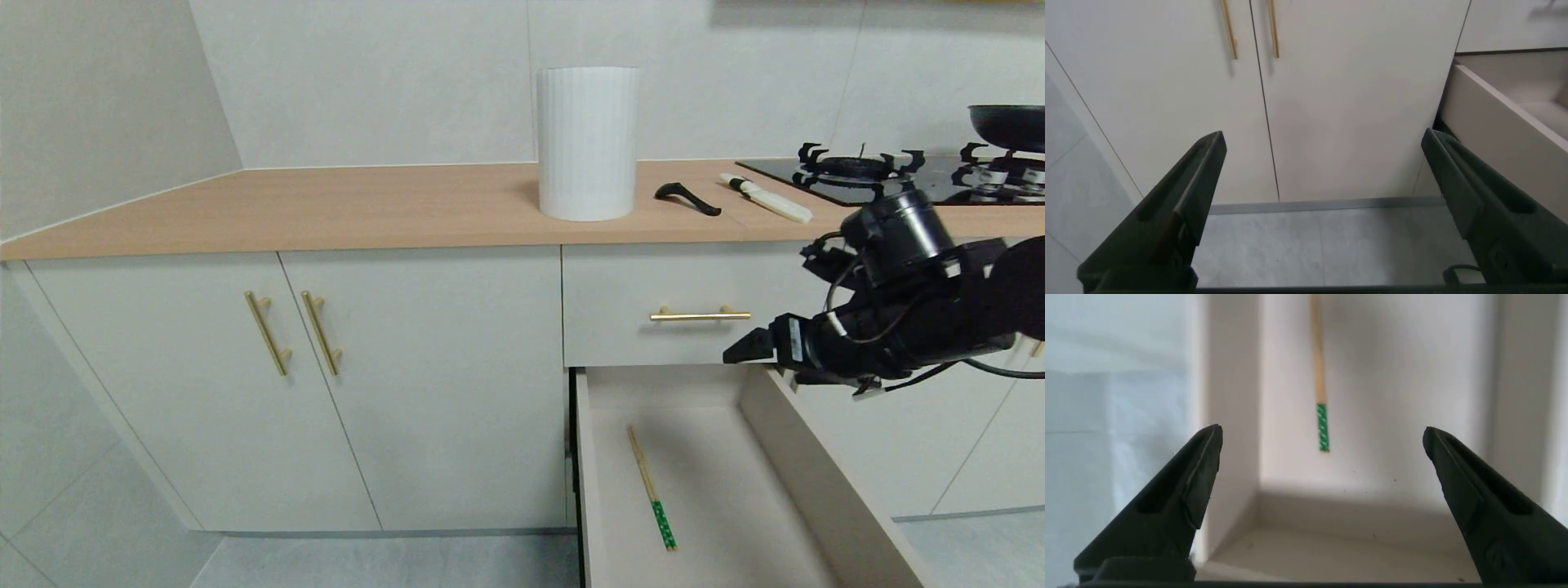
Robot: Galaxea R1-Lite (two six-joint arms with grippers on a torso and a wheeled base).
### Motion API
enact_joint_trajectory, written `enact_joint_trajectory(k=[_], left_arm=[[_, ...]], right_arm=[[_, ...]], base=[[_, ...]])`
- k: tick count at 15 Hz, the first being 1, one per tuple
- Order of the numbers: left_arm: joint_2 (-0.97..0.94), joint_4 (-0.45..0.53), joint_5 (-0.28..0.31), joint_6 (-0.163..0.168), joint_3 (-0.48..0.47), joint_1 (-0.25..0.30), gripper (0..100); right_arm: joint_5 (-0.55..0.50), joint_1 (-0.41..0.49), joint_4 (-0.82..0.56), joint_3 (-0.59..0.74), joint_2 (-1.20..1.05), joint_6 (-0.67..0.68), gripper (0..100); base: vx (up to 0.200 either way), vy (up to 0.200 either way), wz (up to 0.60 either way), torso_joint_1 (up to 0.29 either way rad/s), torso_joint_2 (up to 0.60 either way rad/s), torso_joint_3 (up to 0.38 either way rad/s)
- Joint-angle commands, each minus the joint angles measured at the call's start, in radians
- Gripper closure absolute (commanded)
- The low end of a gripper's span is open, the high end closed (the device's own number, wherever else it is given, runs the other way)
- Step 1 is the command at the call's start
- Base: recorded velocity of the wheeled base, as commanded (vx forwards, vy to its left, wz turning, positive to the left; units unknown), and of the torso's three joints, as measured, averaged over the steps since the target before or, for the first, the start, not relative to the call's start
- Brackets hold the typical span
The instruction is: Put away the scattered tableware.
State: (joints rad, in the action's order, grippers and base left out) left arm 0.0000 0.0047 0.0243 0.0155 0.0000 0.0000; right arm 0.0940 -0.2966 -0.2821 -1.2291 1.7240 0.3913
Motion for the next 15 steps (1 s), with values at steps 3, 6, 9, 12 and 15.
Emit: enact_joint_trajectory(k=[3,6,9,12,15], left_arm=[[0.0,0.0,0.0,0.0,0.0,0.0,0],[0.002,0.0,0.0,0.0,0.0,0.0,0],[0.0,0.0,0.0,0.0,0.0,0.0,0],[0.0,0.0,0.0,0.0,0.0,0.0,0],[0.002,0.0,0.0,0.0,0.0,0.0,0]], right_arm=[[0.021,0.01,-0.005,0.011,-0.147,-0.028,0],[0.021,0.01,-0.003,0.02,-0.152,-0.029,0],[0.021,0.01,-0.002,0.025,-0.15,-0.031,0],[0.021,0.01,-0.002,0.027,-0.139,-0.031,0],[0.021,0.008,-0.002,0.027,-0.133,-0.031,0]], base=[[0.0,0.0,0.0,0.0,0.0,0.0],[0.0,0.0,0.0,0.009,-0.04,-0.02],[0.0,0.0,0.0,0.074,-0.25,-0.255],[0.0,0.0,0.0,0.132,-0.49,-0.312],[0.0,0.0,0.0,0.154,-0.48,-0.29]])
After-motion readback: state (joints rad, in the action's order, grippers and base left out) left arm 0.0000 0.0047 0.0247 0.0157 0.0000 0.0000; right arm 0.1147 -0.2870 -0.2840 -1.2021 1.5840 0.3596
